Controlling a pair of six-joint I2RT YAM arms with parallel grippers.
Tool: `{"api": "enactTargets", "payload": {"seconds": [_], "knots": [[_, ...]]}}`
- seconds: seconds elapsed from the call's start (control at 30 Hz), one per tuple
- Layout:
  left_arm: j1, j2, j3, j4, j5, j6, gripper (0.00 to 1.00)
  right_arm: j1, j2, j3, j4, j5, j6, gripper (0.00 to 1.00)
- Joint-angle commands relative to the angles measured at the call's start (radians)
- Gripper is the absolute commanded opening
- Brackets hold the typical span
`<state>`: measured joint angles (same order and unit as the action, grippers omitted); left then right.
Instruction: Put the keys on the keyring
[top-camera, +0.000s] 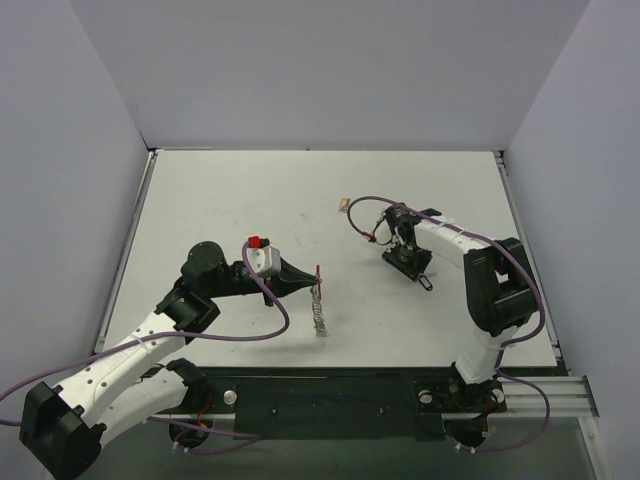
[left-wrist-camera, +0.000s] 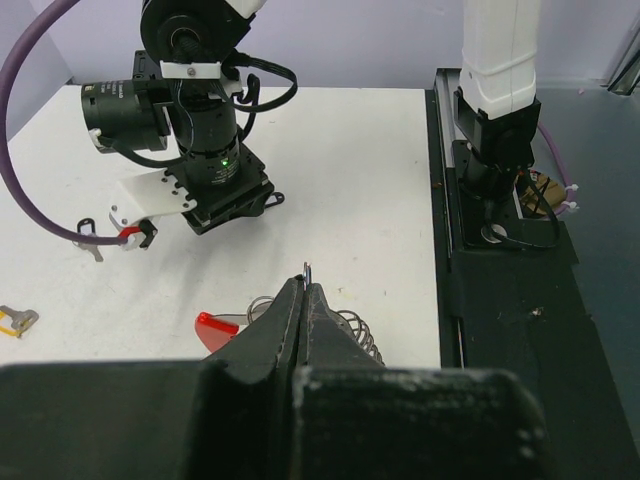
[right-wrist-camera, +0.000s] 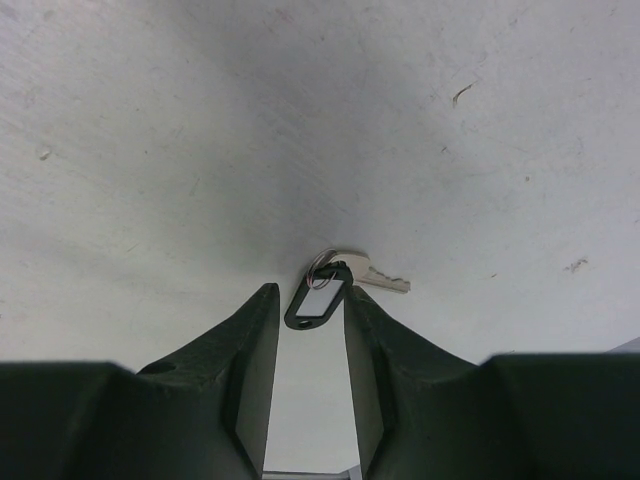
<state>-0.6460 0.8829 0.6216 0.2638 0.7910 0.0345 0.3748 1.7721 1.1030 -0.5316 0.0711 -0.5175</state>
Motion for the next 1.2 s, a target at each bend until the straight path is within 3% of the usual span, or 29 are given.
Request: {"api": "enactTargets", "payload": {"seconds": [0.0, 1.17], "knots": [[0.002, -0.016, 0.053, 0.032, 0.019, -0.001, 0.0, 0.01, 0.013, 0.021, -0.025, 0.052, 0.001, 0.28], [0.002, -0.013, 0.056, 0.031, 0.017, -0.002, 0.0, 0.019, 0.056, 0.023, -0.019, 0.076, -0.007, 0.17]]}}
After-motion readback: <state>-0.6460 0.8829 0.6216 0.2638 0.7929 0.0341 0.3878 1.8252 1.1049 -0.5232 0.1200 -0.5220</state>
